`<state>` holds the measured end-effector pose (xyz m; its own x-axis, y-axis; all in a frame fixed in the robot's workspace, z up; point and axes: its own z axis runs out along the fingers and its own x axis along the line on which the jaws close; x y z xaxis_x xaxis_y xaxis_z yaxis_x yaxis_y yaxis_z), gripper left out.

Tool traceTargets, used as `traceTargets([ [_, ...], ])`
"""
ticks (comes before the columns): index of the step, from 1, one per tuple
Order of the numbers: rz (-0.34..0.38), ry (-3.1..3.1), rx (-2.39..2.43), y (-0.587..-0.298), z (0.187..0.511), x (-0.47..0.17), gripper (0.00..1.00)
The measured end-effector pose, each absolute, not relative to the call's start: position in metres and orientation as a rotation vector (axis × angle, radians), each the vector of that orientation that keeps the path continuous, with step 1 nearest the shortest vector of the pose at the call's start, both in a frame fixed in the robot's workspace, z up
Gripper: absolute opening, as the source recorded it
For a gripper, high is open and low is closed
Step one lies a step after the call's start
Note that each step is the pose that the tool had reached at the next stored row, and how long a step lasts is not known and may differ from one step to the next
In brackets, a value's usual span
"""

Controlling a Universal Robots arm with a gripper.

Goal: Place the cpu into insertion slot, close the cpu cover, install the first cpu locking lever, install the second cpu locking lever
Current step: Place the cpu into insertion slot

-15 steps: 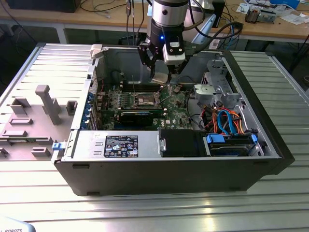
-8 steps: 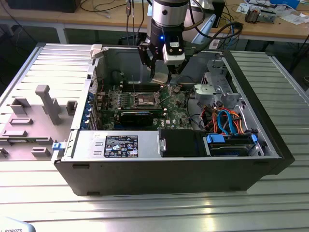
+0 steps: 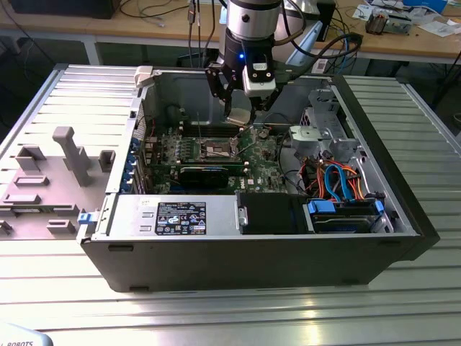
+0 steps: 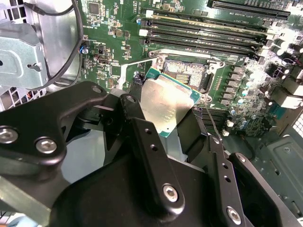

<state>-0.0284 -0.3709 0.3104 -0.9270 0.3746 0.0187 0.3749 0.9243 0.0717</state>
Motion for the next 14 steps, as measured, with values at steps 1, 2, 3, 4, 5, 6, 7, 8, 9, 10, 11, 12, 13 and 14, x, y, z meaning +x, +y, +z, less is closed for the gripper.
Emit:
traceTargets([
  [1, -0.116, -3.077, -0.601, -0.3709, 0.3104, -0.0285, 0.54],
  [2, -0.116, -3.076, -0.602, -0.3709, 0.3104, -0.0285, 0.54],
  [3, -0.116, -3.076, -0.603, -0.3709, 0.3104, -0.0285, 0.54],
  [4, -0.116, -3.076, -0.604, -0.3709, 0.3104, -0.0285, 0.54],
  [5, -0.116, -3.076, -0.605, -0.3709, 0.3104, -0.0285, 0.54],
  [6, -0.116, -3.076, -0.606, -0.3709, 0.3103, -0.0285, 0.54],
  [7, -0.116, -3.076, -0.607, -0.3709, 0.3103, -0.0285, 0.54],
  [8, -0.116, -3.076, -0.607, -0.3709, 0.3103, -0.0285, 0.54],
  [9, -0.116, -3.075, -0.609, -0.3709, 0.3103, -0.0285, 0.54],
  [10, -0.116, -3.075, -0.610, -0.3709, 0.3103, -0.0285, 0.54],
  [11, -0.116, -3.075, -0.611, -0.3709, 0.3103, -0.0285, 0.54],
  [12, -0.116, -3.075, -0.612, -0.3709, 0.3103, -0.0285, 0.54],
  [13, -0.116, -3.074, -0.613, -0.3709, 0.3103, -0.0285, 0.54],
  [14, -0.116, -3.074, -0.615, -0.3709, 0.3103, -0.0284, 0.54],
])
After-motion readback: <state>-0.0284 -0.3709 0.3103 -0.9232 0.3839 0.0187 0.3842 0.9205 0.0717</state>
